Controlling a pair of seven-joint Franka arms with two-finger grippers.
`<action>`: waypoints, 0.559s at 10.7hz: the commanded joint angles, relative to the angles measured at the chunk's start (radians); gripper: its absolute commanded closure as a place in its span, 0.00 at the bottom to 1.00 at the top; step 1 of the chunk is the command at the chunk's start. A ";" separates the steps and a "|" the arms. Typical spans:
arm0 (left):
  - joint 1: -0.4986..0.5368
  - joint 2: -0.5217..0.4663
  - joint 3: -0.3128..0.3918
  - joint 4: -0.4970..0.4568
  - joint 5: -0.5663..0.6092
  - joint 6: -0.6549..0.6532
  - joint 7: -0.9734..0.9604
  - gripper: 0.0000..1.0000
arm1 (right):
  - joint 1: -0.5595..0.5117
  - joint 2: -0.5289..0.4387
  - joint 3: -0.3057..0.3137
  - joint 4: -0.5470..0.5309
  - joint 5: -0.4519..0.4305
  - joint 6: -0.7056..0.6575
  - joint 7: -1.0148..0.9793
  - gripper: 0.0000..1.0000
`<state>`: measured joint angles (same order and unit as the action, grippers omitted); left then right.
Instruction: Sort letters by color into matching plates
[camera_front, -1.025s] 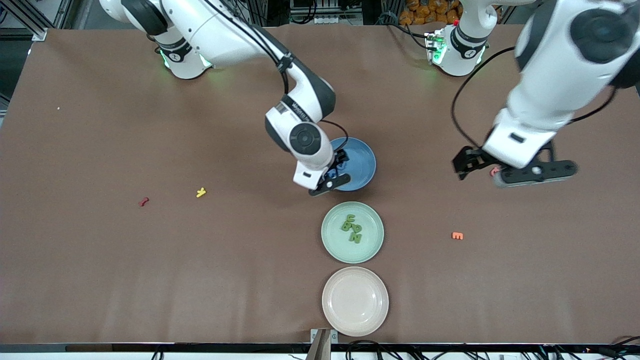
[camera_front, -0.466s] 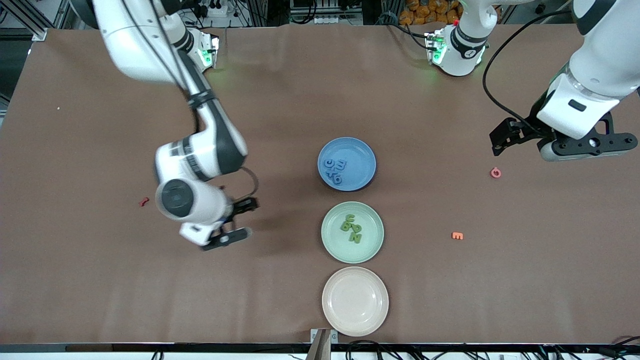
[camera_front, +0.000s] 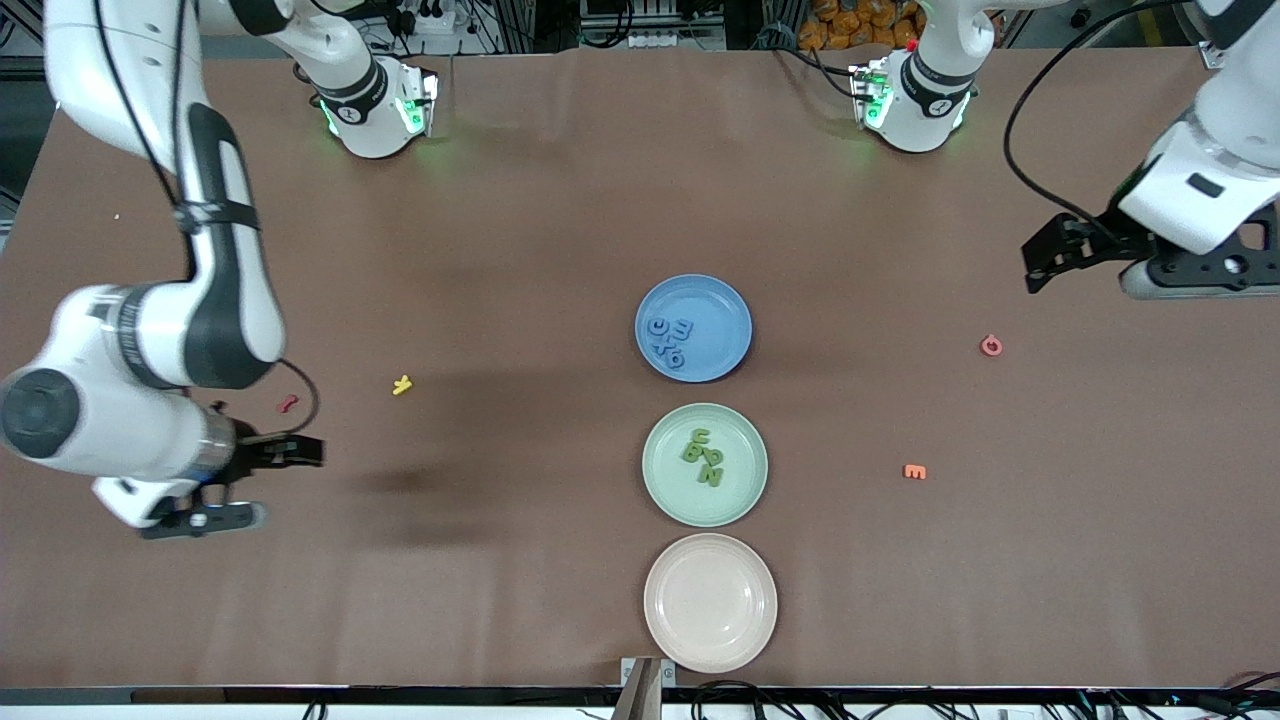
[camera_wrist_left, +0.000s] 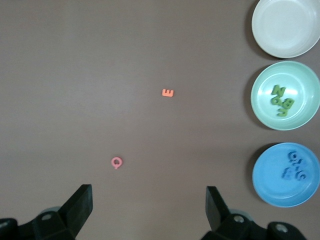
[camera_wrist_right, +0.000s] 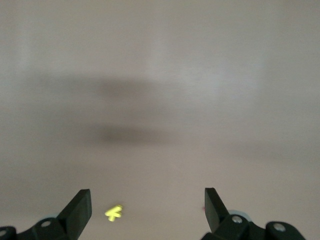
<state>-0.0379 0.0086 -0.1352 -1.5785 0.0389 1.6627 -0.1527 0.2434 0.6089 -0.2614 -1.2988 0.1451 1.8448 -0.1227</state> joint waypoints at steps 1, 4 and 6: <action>-0.007 -0.053 0.062 -0.064 -0.094 0.032 0.076 0.00 | -0.021 -0.118 -0.033 -0.025 -0.099 -0.111 0.014 0.00; -0.005 -0.065 0.062 -0.090 -0.093 0.065 0.073 0.00 | -0.035 -0.275 -0.036 -0.023 -0.188 -0.264 0.015 0.00; -0.002 -0.082 0.057 -0.112 -0.082 0.061 0.073 0.00 | -0.036 -0.369 -0.035 -0.019 -0.188 -0.384 0.015 0.00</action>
<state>-0.0406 -0.0244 -0.0786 -1.6377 -0.0312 1.7090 -0.0934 0.2137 0.3599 -0.3124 -1.2905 -0.0190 1.5630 -0.1222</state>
